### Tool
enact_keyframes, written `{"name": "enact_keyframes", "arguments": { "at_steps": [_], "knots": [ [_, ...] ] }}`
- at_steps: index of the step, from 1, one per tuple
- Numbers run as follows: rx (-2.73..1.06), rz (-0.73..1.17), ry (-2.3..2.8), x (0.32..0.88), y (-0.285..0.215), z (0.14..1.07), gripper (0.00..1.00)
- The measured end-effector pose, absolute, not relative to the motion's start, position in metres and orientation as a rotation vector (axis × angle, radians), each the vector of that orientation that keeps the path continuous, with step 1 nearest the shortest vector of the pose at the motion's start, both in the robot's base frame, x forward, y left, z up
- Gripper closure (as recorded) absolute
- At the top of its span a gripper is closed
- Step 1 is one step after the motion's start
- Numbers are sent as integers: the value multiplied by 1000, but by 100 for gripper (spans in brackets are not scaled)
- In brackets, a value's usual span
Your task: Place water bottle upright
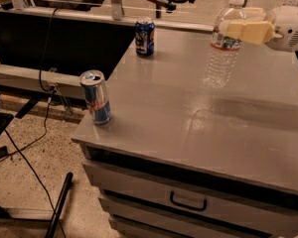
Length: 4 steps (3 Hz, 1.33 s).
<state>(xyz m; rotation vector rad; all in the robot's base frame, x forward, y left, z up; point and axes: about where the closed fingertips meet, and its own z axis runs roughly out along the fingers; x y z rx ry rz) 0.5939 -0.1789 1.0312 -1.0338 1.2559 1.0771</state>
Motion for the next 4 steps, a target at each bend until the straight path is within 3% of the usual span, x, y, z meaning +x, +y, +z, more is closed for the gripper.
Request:
{"name": "enact_keyframes", "arguments": {
  "at_steps": [4],
  "knots": [
    [-1199, 903, 1074, 595, -182, 1011, 100]
  ]
}}
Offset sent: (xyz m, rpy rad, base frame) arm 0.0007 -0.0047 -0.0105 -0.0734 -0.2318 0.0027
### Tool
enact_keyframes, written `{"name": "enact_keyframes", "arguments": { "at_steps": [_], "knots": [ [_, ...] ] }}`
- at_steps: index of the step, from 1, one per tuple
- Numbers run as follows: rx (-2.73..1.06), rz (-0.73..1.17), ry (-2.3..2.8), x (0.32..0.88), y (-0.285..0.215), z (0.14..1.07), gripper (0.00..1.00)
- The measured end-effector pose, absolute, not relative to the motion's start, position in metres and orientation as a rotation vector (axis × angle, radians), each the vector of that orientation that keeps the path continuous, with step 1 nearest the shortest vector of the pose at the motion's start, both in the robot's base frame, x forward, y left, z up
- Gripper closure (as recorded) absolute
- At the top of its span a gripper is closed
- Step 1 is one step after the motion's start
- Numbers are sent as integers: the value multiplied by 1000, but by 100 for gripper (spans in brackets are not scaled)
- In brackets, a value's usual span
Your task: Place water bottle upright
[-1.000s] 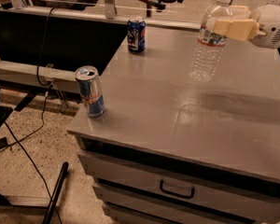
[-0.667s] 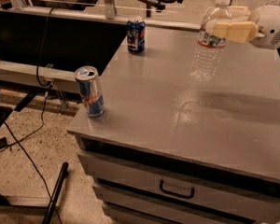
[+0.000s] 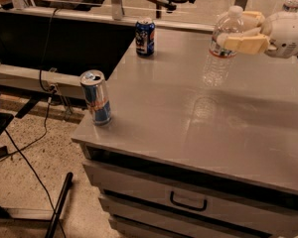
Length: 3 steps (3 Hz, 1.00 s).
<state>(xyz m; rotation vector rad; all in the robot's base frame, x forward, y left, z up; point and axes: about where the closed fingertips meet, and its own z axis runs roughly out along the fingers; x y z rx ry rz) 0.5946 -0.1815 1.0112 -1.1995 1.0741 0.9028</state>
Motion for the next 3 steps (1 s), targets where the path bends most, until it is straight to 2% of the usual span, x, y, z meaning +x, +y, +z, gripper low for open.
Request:
{"name": "enact_keyframes", "arguments": {
  "at_steps": [1, 2, 3],
  "knots": [
    [-1233, 887, 1079, 594, -182, 1000, 100],
    [-1213, 932, 1087, 597, -183, 984, 86],
    [-1164, 1006, 1087, 599, -183, 972, 62]
  ]
}}
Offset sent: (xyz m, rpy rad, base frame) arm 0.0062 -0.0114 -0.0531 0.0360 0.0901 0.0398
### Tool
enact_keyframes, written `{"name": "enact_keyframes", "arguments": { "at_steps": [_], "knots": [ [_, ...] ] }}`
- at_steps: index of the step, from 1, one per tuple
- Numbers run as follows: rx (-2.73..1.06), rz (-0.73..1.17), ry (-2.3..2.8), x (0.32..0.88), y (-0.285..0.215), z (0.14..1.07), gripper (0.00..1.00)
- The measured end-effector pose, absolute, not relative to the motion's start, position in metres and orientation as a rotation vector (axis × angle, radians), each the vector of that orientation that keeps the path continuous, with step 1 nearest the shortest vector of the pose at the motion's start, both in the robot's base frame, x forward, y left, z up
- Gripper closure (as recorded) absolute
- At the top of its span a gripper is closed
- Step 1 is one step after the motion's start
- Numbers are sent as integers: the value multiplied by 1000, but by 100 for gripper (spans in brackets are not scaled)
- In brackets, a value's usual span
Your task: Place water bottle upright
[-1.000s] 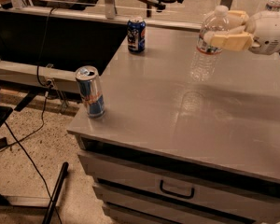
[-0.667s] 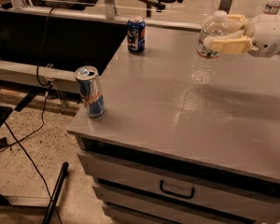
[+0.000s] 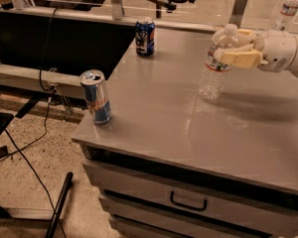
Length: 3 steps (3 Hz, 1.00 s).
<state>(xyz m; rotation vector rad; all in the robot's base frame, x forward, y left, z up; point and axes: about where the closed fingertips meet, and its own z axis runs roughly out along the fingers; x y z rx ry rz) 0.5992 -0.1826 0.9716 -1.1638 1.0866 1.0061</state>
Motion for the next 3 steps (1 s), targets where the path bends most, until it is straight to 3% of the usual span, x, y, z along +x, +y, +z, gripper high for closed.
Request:
{"name": "enact_keyframes", "arguments": {
  "at_steps": [2, 3],
  "knots": [
    [-1167, 1012, 1082, 601, -177, 973, 15],
    [-1169, 1014, 1079, 601, -174, 974, 0]
  ]
}}
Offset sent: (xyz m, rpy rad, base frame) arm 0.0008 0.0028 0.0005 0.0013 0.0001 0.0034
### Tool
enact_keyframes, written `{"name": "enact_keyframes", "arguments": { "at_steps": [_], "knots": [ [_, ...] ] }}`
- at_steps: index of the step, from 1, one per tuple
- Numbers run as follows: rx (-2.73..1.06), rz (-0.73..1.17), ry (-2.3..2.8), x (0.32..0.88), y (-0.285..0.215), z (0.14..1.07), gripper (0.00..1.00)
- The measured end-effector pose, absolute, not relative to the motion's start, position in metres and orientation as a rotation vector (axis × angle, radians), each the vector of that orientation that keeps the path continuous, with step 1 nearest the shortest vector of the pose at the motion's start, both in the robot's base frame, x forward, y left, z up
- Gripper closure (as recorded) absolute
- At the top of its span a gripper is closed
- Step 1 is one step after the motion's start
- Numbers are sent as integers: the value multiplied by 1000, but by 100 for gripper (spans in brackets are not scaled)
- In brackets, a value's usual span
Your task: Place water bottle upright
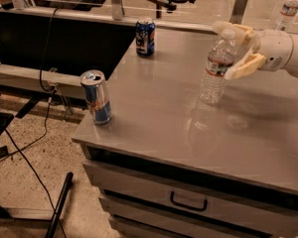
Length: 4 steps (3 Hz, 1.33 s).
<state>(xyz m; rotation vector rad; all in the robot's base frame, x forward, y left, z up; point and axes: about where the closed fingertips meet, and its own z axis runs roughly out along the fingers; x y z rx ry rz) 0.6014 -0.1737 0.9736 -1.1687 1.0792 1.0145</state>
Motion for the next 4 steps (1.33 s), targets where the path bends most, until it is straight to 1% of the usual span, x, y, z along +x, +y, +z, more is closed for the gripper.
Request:
{"name": "enact_keyframes", "arguments": {
  "at_steps": [1, 2, 3, 4],
  "knots": [
    [-1169, 1014, 1079, 601, -174, 974, 0],
    [-1176, 944, 1111, 607, -189, 978, 0],
    [-1138, 824, 1170, 612, -227, 984, 0],
    [-1138, 824, 1170, 612, -227, 984, 0]
  ]
}}
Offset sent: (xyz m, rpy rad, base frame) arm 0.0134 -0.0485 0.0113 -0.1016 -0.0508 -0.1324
